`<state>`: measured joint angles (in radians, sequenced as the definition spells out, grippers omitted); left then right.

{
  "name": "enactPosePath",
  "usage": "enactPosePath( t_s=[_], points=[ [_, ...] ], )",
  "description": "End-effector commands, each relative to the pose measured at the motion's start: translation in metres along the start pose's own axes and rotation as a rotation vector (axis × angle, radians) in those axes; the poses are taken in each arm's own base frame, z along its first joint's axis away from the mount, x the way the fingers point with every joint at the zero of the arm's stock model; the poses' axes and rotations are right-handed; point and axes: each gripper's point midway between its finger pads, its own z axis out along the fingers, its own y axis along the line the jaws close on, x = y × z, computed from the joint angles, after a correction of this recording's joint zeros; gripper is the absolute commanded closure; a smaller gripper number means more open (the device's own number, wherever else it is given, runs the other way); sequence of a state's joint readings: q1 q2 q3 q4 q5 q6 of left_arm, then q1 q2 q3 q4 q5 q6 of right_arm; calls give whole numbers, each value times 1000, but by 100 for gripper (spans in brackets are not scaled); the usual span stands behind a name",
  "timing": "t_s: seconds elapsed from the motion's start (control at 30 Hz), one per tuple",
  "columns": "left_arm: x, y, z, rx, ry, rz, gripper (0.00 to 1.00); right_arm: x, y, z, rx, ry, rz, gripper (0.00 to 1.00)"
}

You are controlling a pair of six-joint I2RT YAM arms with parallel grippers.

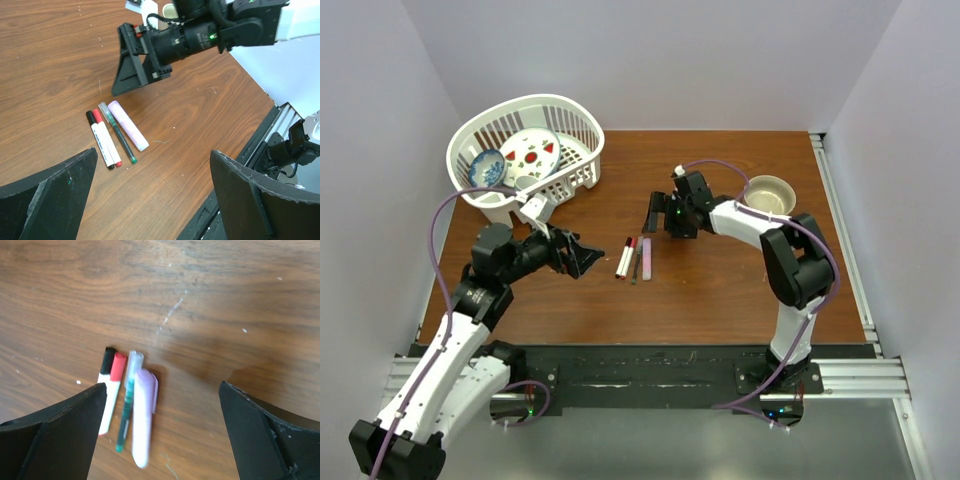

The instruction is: Insert the pens into the pen caps

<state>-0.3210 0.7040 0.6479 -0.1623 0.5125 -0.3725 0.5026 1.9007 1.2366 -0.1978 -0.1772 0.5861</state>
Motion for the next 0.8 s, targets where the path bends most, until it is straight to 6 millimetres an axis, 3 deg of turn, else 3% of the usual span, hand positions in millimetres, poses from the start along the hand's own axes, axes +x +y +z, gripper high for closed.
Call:
enactPosePath(
  t_s=[0.0,0.37,0.5,0.77],
  points=[
    [-13,-5,-5,14,-55,61,0,-26,25,-51,-51,-50,-134,1],
    [-33,-12,-10,16,-133,71,0,-8,53,-167,-176,-138,-243,1],
    [-38,-17,-12,34,-153,60,0,-4,63,-214,-254,-246,-275,1],
    [-52,-30,-19,69,-205,27,0,4,78,-259,-370,-355,-282,1]
  ],
)
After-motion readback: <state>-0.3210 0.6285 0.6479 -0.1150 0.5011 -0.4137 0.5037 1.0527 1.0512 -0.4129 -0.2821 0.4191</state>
